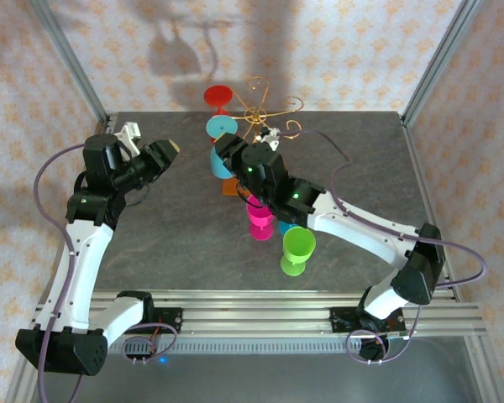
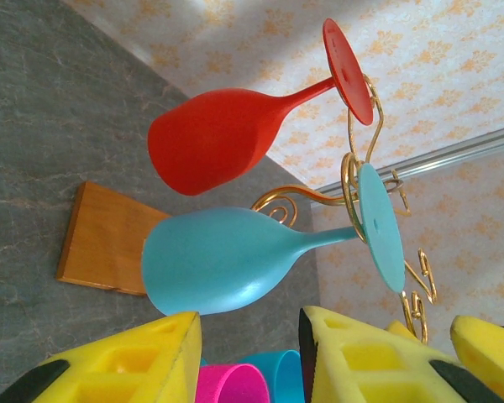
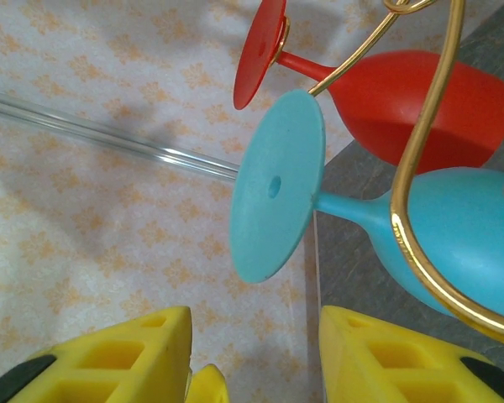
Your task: Take the wine glass off the wine glass rack
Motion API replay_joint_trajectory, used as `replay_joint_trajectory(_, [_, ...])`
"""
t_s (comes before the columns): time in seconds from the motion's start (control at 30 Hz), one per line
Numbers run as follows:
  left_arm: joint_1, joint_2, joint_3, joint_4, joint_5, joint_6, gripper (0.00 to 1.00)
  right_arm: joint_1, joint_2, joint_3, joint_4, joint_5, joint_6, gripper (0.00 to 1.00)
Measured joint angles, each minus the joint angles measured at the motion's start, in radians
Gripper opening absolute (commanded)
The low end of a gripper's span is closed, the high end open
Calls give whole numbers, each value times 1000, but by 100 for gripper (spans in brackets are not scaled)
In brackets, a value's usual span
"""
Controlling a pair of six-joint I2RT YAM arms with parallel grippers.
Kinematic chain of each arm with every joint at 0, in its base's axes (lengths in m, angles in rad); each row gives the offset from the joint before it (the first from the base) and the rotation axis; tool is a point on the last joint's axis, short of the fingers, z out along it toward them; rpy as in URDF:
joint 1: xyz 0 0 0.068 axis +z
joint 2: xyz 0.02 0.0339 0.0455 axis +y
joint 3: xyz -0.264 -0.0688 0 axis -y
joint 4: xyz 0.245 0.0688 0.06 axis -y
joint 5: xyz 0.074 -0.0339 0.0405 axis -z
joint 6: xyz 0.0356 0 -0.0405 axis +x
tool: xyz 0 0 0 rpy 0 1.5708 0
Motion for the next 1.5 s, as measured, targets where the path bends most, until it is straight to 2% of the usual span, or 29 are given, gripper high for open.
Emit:
replay_joint_trajectory(0.6, [13,0,-2,0,2,0,36,-43,43,-2,68,-32,66,39])
replay_joint_trajectory(0.93, [13,0,-2,0,3,0,35,-51,66,-5,97,-46,90,26])
replay_joint_trajectory(1.43, [20,0,-2,0,4,0,35,-58,66,-5,98,-46,90,30])
replay_joint_trajectory(1.5, [20,0,-2,0,4,0,35,-61,66,-5,101,-47,90,34])
